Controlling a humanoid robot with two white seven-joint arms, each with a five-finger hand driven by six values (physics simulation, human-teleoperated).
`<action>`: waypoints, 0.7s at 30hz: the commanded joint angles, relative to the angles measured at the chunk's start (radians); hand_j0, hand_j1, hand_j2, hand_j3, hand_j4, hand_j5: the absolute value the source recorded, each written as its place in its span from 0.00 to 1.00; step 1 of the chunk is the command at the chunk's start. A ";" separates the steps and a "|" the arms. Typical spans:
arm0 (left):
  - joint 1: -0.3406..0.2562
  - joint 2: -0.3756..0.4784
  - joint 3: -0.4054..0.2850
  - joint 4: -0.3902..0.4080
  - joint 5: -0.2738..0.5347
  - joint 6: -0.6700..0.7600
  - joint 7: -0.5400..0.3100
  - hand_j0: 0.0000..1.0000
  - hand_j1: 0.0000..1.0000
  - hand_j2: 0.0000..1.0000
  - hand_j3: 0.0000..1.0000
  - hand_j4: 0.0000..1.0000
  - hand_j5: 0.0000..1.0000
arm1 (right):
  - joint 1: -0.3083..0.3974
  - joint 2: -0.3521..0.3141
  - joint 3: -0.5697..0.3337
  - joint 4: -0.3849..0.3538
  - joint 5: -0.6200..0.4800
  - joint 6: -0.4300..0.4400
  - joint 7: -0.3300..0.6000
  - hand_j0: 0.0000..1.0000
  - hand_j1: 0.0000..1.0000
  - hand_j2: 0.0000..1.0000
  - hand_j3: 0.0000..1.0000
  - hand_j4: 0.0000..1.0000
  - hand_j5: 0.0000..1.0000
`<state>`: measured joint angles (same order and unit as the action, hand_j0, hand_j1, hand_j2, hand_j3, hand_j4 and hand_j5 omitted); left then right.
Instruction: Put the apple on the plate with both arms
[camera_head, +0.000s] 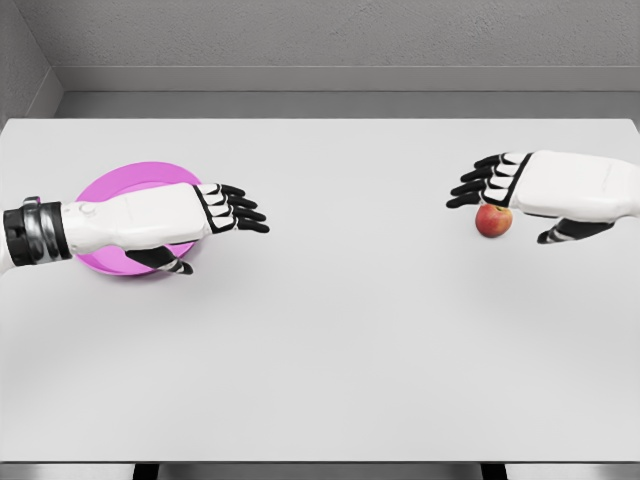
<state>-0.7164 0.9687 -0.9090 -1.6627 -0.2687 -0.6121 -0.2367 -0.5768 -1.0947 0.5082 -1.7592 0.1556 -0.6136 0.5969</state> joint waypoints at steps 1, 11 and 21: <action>0.000 0.001 0.001 0.000 0.006 0.001 -0.004 1.00 1.00 1.00 1.00 1.00 1.00 | -0.002 0.004 0.004 0.000 -0.005 0.003 0.000 1.00 1.00 1.00 1.00 1.00 1.00; 0.000 0.001 0.001 0.000 0.006 0.001 -0.004 1.00 1.00 1.00 1.00 1.00 1.00 | -0.015 0.004 0.006 0.010 -0.011 0.003 -0.025 1.00 1.00 1.00 1.00 1.00 1.00; 0.003 0.001 -0.001 0.000 -0.003 0.001 -0.006 1.00 1.00 1.00 1.00 1.00 1.00 | -0.018 0.064 0.032 0.179 -0.105 0.003 0.014 1.00 1.00 1.00 1.00 1.00 1.00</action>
<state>-0.7133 0.9677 -0.9094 -1.6627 -0.2781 -0.6121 -0.2428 -0.5967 -1.0576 0.5285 -1.5969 0.0726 -0.6137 0.6048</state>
